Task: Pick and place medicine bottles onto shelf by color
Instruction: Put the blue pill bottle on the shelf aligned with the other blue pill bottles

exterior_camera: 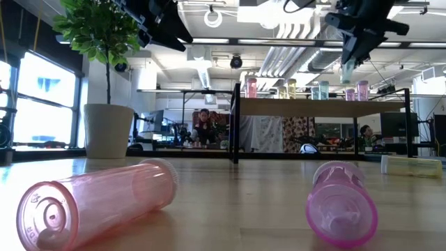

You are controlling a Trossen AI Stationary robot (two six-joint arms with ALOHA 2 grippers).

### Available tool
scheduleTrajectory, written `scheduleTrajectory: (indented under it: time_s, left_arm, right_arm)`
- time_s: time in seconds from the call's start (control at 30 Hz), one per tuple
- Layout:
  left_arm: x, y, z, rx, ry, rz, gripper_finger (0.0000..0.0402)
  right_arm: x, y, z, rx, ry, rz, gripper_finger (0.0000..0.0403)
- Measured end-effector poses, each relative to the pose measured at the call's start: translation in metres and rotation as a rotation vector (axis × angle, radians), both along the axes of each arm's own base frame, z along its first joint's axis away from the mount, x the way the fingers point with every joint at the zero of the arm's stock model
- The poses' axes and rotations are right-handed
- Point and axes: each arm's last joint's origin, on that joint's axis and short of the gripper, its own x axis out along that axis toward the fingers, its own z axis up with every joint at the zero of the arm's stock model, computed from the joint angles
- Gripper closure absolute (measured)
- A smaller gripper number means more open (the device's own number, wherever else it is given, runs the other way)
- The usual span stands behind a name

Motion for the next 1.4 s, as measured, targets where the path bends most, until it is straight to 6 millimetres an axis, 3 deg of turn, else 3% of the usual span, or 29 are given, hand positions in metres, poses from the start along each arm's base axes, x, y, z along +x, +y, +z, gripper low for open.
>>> scheduleTrajectory:
  time_s: [0.47, 1.4]
  left_arm:
    - [0.000, 0.000, 0.000, 0.000, 0.000, 0.000, 0.0193]
    - [0.000, 0.000, 0.000, 0.001, 0.000, 0.000, 0.0193]
  right_arm:
    - [0.029, -0.023, -0.016, 0.066, 0.120, 0.153, 0.0299]
    - [0.032, -0.035, -0.021, 0.102, 0.186, 0.202, 0.0299]
